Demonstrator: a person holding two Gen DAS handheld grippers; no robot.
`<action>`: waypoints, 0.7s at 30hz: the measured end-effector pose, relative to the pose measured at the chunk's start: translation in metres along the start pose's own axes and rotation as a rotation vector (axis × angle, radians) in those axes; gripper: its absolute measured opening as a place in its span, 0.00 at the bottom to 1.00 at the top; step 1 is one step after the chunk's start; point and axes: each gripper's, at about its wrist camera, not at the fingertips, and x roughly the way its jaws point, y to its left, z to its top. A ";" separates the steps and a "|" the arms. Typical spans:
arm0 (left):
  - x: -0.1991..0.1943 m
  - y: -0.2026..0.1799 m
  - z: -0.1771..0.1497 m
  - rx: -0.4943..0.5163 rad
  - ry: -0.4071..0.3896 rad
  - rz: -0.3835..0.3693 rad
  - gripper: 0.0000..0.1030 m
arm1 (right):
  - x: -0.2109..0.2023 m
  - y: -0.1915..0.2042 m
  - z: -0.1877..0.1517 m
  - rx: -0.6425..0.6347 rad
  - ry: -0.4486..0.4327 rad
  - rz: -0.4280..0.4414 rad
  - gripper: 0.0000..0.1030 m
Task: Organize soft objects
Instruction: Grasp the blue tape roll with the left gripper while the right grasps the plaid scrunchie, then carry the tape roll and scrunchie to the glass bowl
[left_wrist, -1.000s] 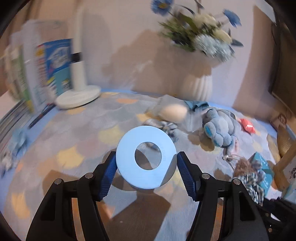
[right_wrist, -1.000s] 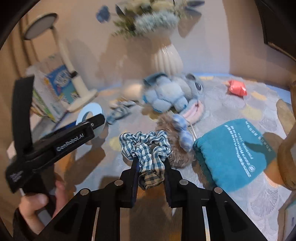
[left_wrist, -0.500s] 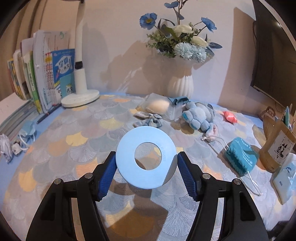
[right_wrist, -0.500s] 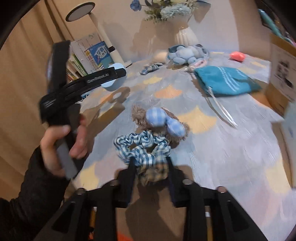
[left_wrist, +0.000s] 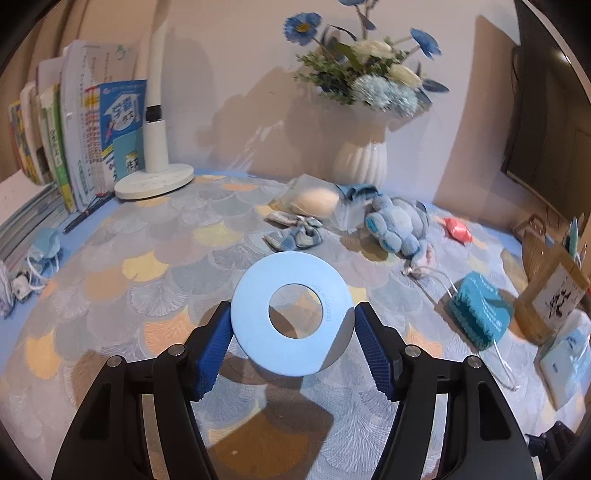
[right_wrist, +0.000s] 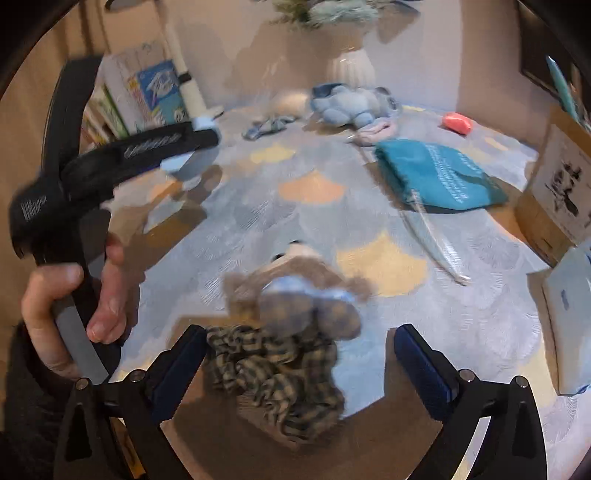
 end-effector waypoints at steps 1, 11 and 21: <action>0.000 -0.001 0.000 0.007 0.002 0.002 0.62 | 0.000 0.003 -0.002 -0.010 -0.011 -0.019 1.00; 0.005 -0.008 0.000 0.047 0.032 0.039 0.62 | -0.017 0.035 -0.031 -0.153 -0.145 -0.015 0.25; -0.022 -0.034 -0.011 -0.012 0.104 -0.168 0.62 | -0.078 -0.036 -0.035 0.086 -0.222 0.115 0.12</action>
